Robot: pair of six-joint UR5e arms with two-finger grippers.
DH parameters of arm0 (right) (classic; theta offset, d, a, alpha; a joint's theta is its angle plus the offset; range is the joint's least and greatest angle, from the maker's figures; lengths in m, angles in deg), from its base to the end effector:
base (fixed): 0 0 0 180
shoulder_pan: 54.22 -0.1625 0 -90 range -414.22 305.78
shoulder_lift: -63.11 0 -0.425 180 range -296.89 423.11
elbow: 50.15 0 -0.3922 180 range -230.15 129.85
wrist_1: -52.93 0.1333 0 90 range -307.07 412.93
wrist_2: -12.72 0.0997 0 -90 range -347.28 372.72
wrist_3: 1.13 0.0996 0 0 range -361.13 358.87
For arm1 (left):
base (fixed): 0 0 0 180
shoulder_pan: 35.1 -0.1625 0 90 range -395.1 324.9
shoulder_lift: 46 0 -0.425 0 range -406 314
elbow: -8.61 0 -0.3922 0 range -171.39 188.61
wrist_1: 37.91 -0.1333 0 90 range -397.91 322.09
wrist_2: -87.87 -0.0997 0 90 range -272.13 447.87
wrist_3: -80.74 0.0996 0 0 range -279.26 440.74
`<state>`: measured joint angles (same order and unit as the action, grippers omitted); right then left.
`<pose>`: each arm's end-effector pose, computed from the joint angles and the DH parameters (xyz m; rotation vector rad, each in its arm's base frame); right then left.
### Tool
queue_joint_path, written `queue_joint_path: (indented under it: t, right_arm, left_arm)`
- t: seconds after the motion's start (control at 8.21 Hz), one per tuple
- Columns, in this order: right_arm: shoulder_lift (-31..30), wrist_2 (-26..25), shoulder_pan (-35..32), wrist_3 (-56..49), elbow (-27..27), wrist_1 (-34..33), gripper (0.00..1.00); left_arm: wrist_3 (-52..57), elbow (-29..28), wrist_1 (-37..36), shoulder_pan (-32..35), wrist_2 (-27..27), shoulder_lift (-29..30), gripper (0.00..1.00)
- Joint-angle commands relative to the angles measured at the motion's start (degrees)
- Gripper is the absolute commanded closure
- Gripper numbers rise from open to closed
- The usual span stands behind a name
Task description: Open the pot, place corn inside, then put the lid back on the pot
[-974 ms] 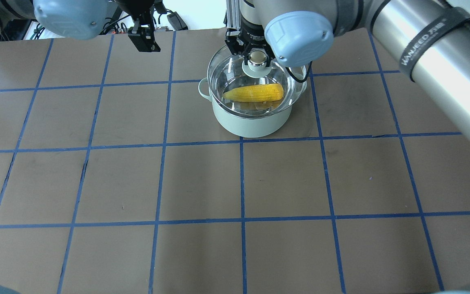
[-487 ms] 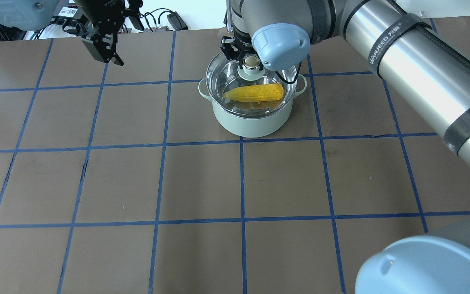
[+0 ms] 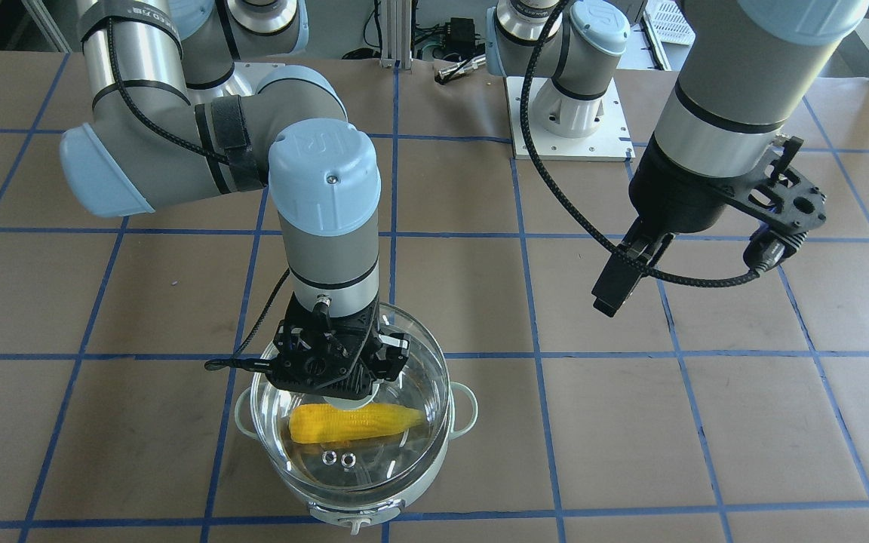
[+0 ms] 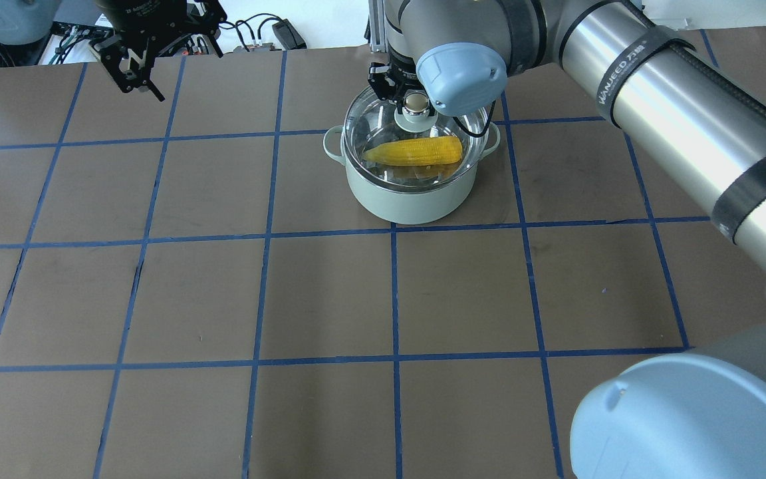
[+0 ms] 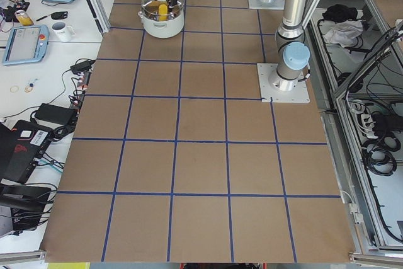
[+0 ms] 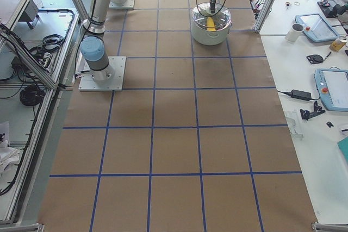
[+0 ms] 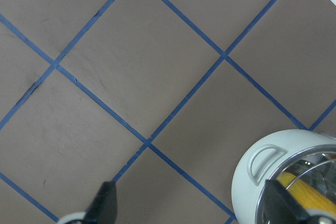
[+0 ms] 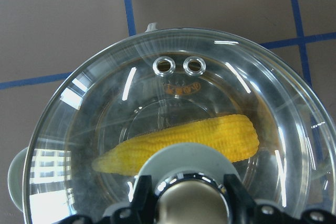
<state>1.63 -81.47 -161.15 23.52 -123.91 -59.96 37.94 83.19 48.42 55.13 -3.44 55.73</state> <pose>0.3251 -0.6353 0.3732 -0.2209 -3.1158 0.3117 -0.1334 -0.5889 0.5179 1.1309 -2.8964 0.1991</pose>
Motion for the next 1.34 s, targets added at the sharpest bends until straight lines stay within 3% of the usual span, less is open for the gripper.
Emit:
queue_joint_path:
  t: [0.0, 0.24, 0.37, 0.73, 1.22]
  right_arm:
    - [0.66, -0.03, 0.15, -0.48, -0.07, -0.57, 0.97]
    - [1.18, -0.12, 0.15, -1.27, -0.33, -1.97, 0.97]
    - [1.18, -0.12, 0.15, -1.27, -0.33, -2.06, 0.97]
    - [1.36, -0.12, 0.06, -1.7, -0.33, -2.85, 0.97]
    - [1.89, -0.03, 0.06, -1.53, -0.51, -2.85, 0.97]
  left_arm:
    - [19.08, 0.13, 0.33, -0.58, -0.18, -1.28, 0.0]
    - [29.93, 0.22, 1.03, -0.41, -0.18, -2.59, 0.0]
    - [30.32, 1.61, 2.43, -0.41, -0.18, -4.86, 0.0]
    - [31.11, 11.44, 1.56, 0.21, -0.27, -11.36, 0.0]
    - [37.35, 12.17, 0.42, 0.21, -0.27, -12.53, 0.0]
